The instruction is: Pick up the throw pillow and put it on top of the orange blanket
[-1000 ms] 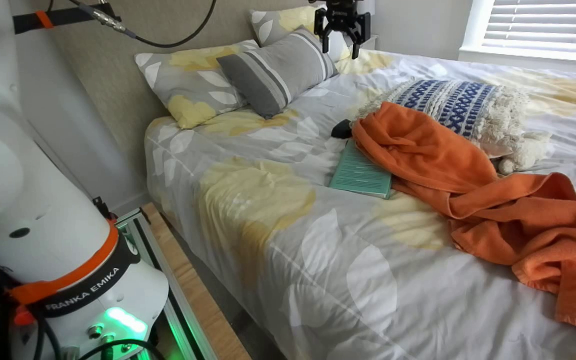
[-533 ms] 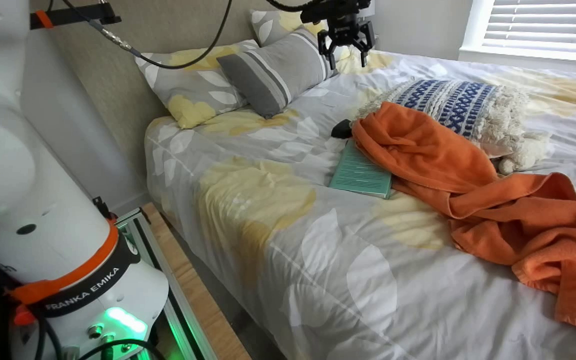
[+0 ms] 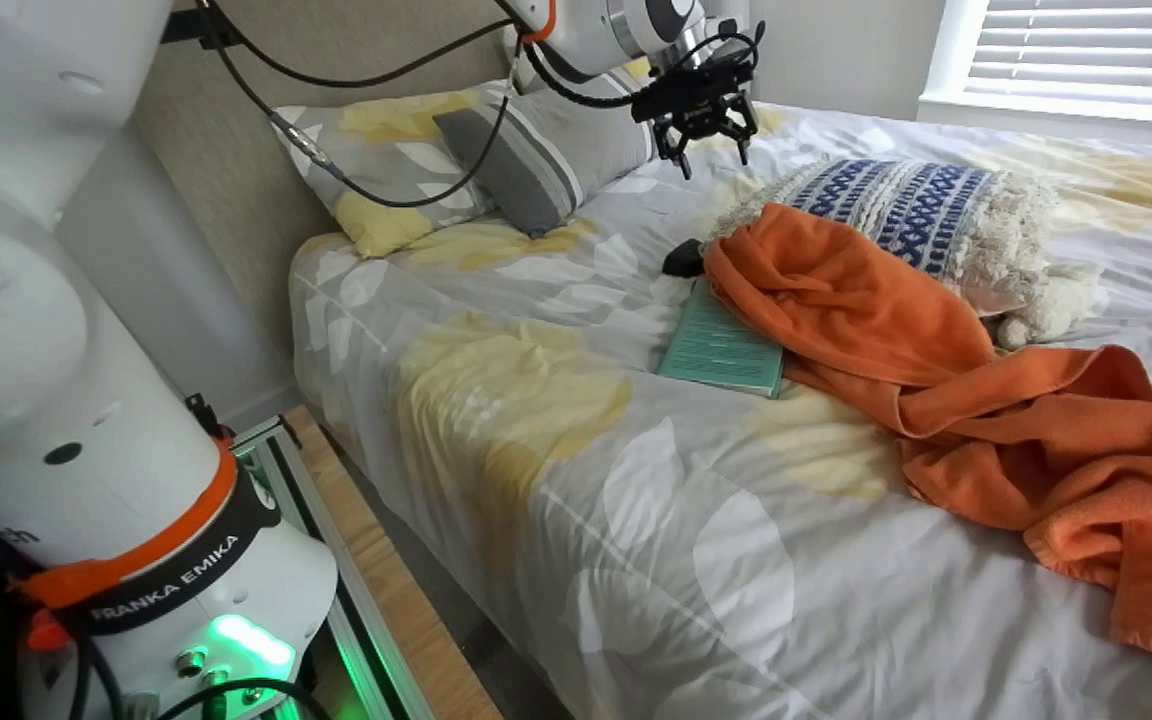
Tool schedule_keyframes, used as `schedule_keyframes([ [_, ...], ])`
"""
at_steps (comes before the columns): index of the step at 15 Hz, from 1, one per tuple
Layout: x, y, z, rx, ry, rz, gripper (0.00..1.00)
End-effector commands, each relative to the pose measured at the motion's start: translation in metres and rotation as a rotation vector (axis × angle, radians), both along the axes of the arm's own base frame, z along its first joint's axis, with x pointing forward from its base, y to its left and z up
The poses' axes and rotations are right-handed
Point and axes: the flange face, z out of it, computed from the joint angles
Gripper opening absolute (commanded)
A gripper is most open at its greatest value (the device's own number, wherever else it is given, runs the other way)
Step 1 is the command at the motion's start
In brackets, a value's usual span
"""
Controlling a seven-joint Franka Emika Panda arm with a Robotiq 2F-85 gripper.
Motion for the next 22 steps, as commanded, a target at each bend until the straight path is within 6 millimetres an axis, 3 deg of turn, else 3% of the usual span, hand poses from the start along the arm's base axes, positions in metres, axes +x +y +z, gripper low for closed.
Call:
schedule_keyframes([
  [1,0.028,0.009,-0.027,0.003,-0.069,0.046,1.00],
  [10,0.048,0.010,-0.097,0.030,-0.066,0.071,1.00],
  [19,0.055,0.002,-0.137,-0.032,-0.071,0.069,1.00],
  [21,0.055,-0.003,-0.144,-0.063,-0.060,0.067,0.73],
  [22,0.055,-0.005,-0.147,-0.075,-0.055,0.062,0.66],
])
